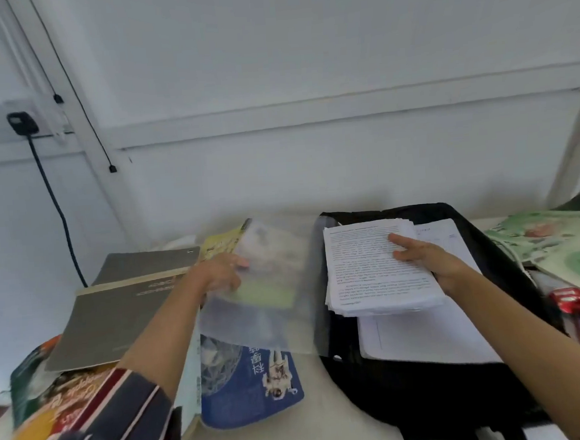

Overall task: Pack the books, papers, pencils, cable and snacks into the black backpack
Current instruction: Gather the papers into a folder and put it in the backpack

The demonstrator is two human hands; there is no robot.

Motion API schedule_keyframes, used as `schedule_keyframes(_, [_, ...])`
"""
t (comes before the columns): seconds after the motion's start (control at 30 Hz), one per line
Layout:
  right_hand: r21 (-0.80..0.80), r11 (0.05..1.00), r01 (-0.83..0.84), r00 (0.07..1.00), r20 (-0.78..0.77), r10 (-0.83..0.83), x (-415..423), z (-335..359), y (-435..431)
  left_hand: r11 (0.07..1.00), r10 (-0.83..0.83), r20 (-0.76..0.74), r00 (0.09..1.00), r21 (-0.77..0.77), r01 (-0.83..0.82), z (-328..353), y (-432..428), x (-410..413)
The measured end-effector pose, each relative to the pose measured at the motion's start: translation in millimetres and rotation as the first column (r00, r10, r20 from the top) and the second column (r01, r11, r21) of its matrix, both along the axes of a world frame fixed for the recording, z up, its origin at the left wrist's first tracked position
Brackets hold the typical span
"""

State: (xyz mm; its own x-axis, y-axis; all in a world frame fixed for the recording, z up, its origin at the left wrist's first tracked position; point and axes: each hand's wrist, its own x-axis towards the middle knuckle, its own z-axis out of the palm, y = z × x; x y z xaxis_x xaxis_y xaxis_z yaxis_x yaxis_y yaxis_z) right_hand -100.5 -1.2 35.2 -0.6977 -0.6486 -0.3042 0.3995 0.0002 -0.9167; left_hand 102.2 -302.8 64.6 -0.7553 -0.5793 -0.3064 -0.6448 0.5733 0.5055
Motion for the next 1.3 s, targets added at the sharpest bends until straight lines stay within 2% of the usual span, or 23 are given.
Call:
schedule_keyframes(0.1, [0.066,0.998,0.023,1.0,-0.019,-0.021,3.0,-7.4,0.8,0.973,0.016,0.049,0.999,-0.229,-0.004,-12.5,16.2,-14.1])
schedule_keyframes(0.2, [0.121,0.992,0.044,0.998,-0.046,-0.039,2.2,-10.7,4.4,0.876,0.137,-0.068,0.988,-0.457,-0.153,-10.2,54.3,-26.7])
schedule_keyframes(0.3, [0.162,0.986,0.045,0.997,-0.064,-0.035,0.2,-12.4,7.1,0.796,-0.037,-0.19,0.981,-0.599,-0.086,-16.2,87.6,-41.0])
schedule_keyframes(0.37, [0.168,0.985,0.045,0.998,-0.059,-0.036,-0.6,-13.2,7.4,0.865,-0.185,-0.272,0.944,-0.501,0.025,-27.0,101.0,-46.7])
schedule_keyframes(0.43, [0.16,0.986,0.045,0.998,-0.052,-0.037,-1.7,-14.2,7.5,0.943,-0.227,-0.317,0.921,-0.309,0.126,-38.8,110.4,-48.7])
schedule_keyframes(0.47, [0.159,0.986,0.046,0.998,-0.048,-0.038,-2.5,-15.0,7.6,0.952,-0.231,-0.322,0.918,-0.27,0.145,-44.4,113.0,-48.5])
schedule_keyframes(0.57, [0.16,0.986,0.045,0.998,-0.041,-0.039,-5.6,-17.2,8.5,0.962,-0.206,-0.352,0.913,-0.244,0.123,-55.7,113.8,-47.0])
schedule_keyframes(0.73, [0.149,0.988,0.04,0.999,-0.021,-0.037,-7.3,-19.4,8.4,0.994,-0.105,-0.486,0.868,-0.077,0.077,-63.0,112.8,-45.4])
schedule_keyframes(0.87, [0.138,0.99,0.038,0.999,-0.011,-0.037,-6.7,-19.3,9.3,0.997,-0.071,-0.497,0.865,-0.029,0.066,-64.0,114.0,-42.5])
schedule_keyframes(1.0, [0.138,0.99,0.034,0.999,-0.009,-0.033,-4.9,-18.0,9.5,0.998,-0.055,-0.507,0.86,-0.024,0.049,-63.9,108.9,-39.5])
schedule_keyframes(1.1, [0.138,0.99,0.032,0.999,-0.01,-0.031,-4.5,-17.2,9.0,0.996,-0.083,-0.482,0.872,-0.077,0.052,-60.7,109.2,-37.5])
schedule_keyframes(1.23, [0.135,0.99,0.035,0.999,-0.012,-0.034,-4.0,-17.1,8.7,0.94,-0.284,-0.31,0.907,-0.276,0.2,-51.2,113.9,-42.4])
schedule_keyframes(1.3, [0.135,0.99,0.037,0.999,-0.018,-0.035,-3.7,-16.9,8.9,0.91,-0.345,-0.241,0.907,-0.322,0.26,-44.3,116.0,-45.2])
